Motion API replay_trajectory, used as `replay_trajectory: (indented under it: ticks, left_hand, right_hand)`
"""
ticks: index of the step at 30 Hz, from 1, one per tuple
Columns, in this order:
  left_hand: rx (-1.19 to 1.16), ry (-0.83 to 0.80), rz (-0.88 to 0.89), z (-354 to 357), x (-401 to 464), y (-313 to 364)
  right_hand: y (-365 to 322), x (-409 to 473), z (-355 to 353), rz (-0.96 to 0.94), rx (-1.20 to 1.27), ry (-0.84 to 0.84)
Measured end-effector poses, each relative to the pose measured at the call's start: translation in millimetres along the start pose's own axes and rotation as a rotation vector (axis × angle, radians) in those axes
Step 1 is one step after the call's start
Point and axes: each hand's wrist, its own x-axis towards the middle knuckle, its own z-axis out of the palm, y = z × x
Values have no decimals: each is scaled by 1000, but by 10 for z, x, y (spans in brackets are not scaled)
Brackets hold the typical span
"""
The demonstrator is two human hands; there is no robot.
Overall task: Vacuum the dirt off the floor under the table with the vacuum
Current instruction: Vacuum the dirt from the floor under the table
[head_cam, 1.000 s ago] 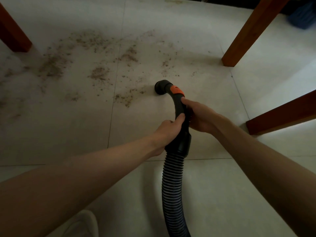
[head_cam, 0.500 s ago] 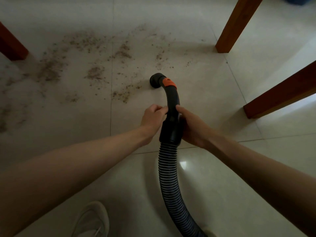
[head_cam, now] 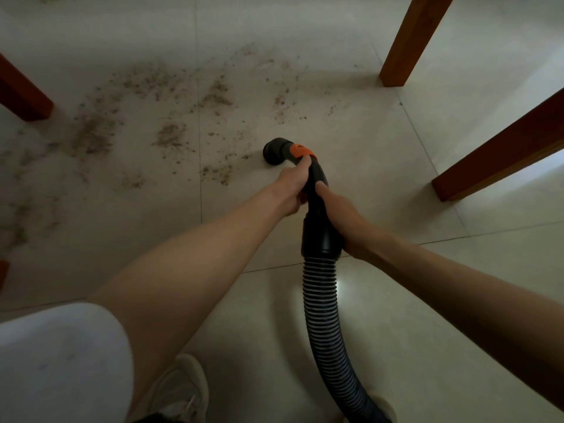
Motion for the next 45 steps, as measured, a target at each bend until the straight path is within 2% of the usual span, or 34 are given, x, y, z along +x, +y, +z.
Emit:
replay_trajectory:
  ticks: [5, 10, 15, 18, 31, 38, 45]
  left_hand:
    - [14, -29, -4, 72, 8, -3]
    - [79, -88, 8, 26, 26, -68]
    - [128, -98, 16, -65, -40, -208]
    - [142, -106, 11, -80, -55, -282]
    - [188, 47, 86, -131, 336, -28]
    - [182, 84, 86, -203, 552, 262]
    - [154, 90, 132, -256, 611, 460]
  right_hand:
    - [-11, -96, -84, 87, 168, -118]
    - [79, -166, -29, 3, -46, -14]
    - [222, -218, 42, -34, -115, 37]
    - [275, -255, 23, -29, -89, 8]
    - [-32, 134, 141, 35, 34, -27]
    - [-215, 498, 282, 76, 202, -8]
    - [-359, 738, 353, 52, 146, 53]
